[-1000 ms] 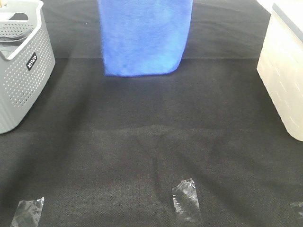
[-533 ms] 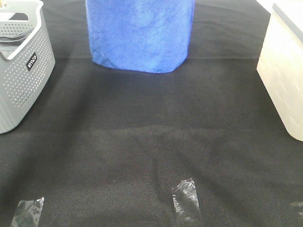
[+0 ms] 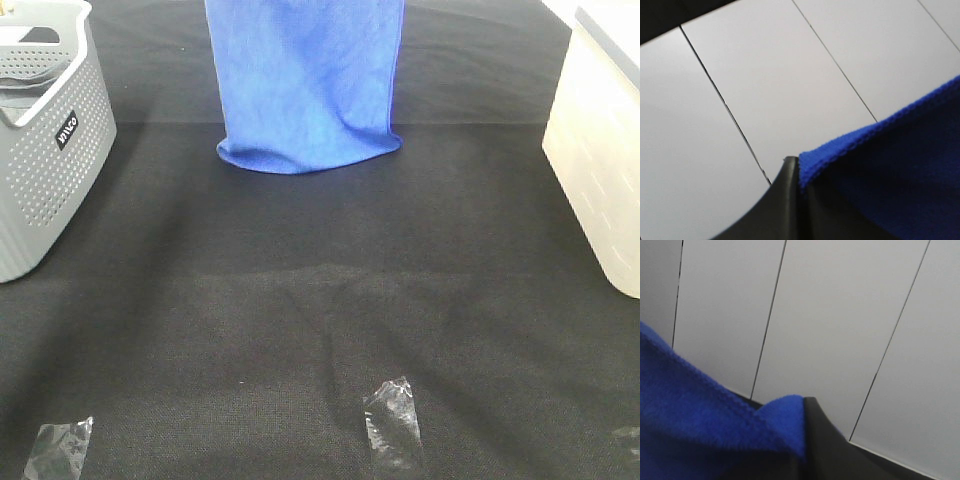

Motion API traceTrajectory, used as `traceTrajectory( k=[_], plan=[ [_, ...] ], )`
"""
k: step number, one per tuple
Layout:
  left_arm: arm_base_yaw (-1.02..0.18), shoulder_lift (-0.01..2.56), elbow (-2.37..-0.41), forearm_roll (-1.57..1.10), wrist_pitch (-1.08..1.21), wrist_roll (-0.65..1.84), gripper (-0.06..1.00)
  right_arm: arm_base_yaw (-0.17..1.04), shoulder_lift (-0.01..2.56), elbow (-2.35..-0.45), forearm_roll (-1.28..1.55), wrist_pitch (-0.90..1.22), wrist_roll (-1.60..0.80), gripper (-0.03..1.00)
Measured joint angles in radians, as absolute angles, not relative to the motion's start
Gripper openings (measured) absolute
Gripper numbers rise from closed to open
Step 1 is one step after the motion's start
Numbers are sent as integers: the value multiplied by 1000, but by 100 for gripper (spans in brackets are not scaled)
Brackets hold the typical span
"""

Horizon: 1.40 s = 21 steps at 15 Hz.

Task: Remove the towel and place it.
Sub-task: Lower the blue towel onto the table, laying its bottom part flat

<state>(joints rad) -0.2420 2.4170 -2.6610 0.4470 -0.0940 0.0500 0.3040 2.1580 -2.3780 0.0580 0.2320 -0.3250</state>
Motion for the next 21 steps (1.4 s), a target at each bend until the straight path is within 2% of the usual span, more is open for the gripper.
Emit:
traceTrajectory(
  k=[4,7,8,11,14,16,19,21],
  plan=[
    [-279,2364,-2661,420,257,12,0,306,2087,-2378,62,454,-323,3],
    [-314,2251,-2662,303,632,102,0,306,2035,-2378,95,659,-315,3],
    [-324,2187,-2662,248,882,150,0,306,2008,-2378,157,794,-315,3],
    [-324,2116,-2662,174,1162,157,0,306,1975,-2378,236,1015,-309,3],
    [-324,2055,-2642,85,1215,140,0,306,1943,-2378,282,1193,-290,3],
    [-324,2011,-2588,60,1218,112,0,306,1932,-2378,289,1213,-266,3],
    [-324,1903,-2397,19,1219,65,0,306,1871,-2346,303,1221,-211,3],
    [-324,1805,-2264,-9,1219,52,0,306,1789,-2250,332,1221,-204,3]
  ],
)
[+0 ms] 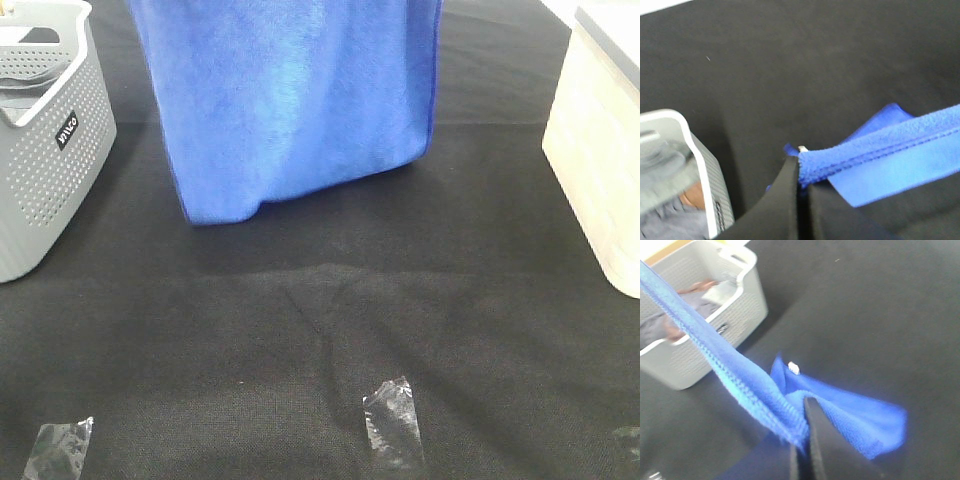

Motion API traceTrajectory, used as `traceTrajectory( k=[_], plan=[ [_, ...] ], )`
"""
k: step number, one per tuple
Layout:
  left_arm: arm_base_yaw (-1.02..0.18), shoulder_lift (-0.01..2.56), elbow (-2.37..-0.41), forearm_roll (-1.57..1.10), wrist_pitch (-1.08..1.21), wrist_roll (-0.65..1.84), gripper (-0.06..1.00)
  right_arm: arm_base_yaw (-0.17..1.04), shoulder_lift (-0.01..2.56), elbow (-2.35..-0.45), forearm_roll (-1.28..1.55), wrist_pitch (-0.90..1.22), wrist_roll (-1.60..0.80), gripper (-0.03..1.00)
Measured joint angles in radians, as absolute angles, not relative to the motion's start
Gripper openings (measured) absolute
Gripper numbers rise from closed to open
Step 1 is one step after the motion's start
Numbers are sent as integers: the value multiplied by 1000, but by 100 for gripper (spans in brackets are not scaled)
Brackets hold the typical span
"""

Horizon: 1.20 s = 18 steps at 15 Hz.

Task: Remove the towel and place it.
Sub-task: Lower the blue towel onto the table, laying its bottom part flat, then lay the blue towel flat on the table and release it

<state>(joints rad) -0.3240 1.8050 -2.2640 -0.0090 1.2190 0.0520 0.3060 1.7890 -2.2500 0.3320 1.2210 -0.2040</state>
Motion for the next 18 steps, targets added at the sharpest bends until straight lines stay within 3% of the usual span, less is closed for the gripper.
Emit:
traceTrajectory(
  k=[10,18],
  plan=[
    [-332,1340,-1631,-142,1206,59,0,316,1391,-1679,402,1220,-165,3],
    [-332,1038,-1389,-358,1206,130,0,316,1147,-1412,422,1220,-113,3]
  ],
)
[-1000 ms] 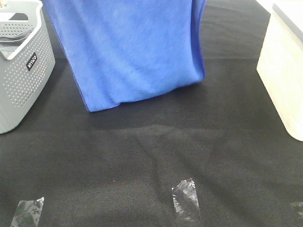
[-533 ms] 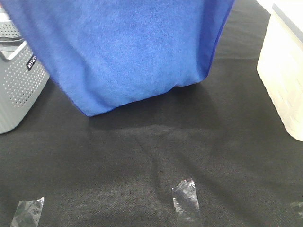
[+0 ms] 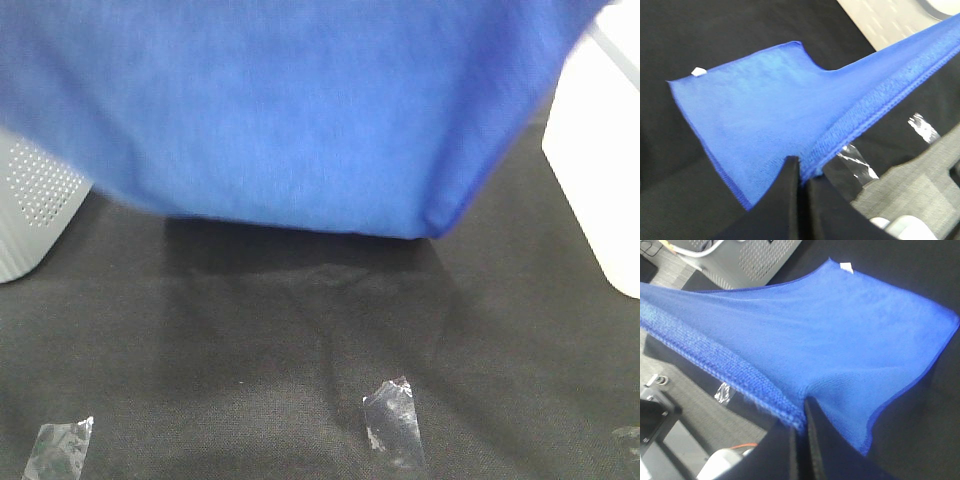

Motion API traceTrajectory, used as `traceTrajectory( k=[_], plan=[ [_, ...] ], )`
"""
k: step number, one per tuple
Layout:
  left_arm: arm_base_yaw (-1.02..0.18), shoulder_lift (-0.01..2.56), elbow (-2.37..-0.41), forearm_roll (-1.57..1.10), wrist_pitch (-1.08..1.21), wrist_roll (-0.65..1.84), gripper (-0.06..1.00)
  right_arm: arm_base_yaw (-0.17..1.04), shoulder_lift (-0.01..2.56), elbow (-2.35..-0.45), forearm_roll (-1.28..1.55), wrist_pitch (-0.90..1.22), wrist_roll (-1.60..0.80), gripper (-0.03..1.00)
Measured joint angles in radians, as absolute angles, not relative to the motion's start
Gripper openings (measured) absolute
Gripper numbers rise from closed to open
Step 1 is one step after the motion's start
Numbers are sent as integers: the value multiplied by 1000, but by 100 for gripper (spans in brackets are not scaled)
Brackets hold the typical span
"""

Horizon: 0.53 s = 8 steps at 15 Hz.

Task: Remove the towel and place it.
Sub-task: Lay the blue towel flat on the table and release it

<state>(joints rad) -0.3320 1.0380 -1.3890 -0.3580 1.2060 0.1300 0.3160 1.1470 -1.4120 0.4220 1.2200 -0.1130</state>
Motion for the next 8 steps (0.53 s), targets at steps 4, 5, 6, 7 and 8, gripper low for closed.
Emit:
traceTrajectory(
  k=[4,5,6,7,8],
  plan=[
    [-332,923,-1153,-468,1204,130,0,316,1025,-1222,458,1221,-94,3],
    [-332,906,-1097,-492,1203,130,0,316,1002,-1185,464,1222,-85,3],
    [-332,889,-1047,-512,1202,130,0,316,980,-1150,471,1223,-78,3],
    [-332,872,-1004,-529,1200,130,0,316,959,-1118,482,1223,-64,3],
    [-332,850,-941,-557,1200,123,0,316,923,-1059,497,1223,-53,3]
  ],
)
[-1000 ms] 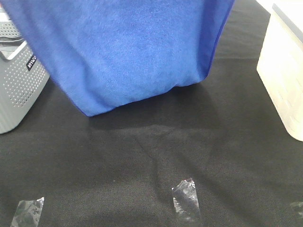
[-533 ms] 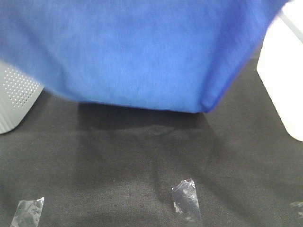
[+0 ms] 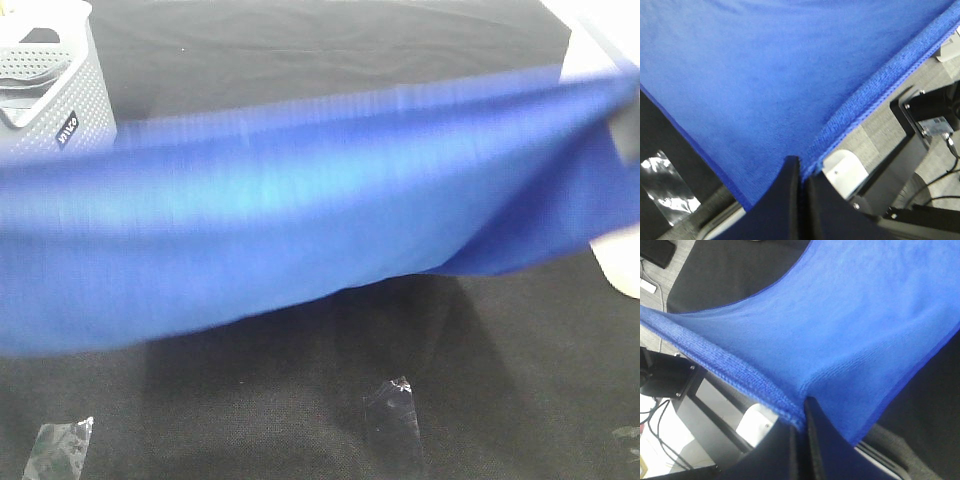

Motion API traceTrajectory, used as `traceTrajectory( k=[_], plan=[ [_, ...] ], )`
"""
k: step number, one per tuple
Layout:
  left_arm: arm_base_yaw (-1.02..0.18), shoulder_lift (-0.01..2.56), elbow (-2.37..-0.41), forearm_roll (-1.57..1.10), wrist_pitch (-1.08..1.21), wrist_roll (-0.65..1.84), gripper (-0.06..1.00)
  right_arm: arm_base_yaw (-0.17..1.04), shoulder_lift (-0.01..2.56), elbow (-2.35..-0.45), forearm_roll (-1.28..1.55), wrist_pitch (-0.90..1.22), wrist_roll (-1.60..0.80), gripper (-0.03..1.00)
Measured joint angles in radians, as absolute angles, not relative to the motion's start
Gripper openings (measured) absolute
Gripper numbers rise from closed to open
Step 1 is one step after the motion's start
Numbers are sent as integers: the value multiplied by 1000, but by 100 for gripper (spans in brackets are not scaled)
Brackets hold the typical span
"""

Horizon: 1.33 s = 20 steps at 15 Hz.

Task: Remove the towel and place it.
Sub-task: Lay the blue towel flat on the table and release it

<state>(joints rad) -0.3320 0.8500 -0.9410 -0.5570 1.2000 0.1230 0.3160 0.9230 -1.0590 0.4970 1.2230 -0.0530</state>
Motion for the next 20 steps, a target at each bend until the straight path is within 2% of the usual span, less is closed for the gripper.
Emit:
traceTrajectory(
  k=[7,15,20],
  plan=[
    [-332,873,-679,-622,1195,96,0,316,917,-761,539,1219,-12,3],
    [-332,1307,-662,-618,1194,191,0,316,1255,-627,521,1209,-138,3],
    [-332,1455,-662,-618,1194,214,0,316,1451,-626,525,1207,-222,3]
  ],
)
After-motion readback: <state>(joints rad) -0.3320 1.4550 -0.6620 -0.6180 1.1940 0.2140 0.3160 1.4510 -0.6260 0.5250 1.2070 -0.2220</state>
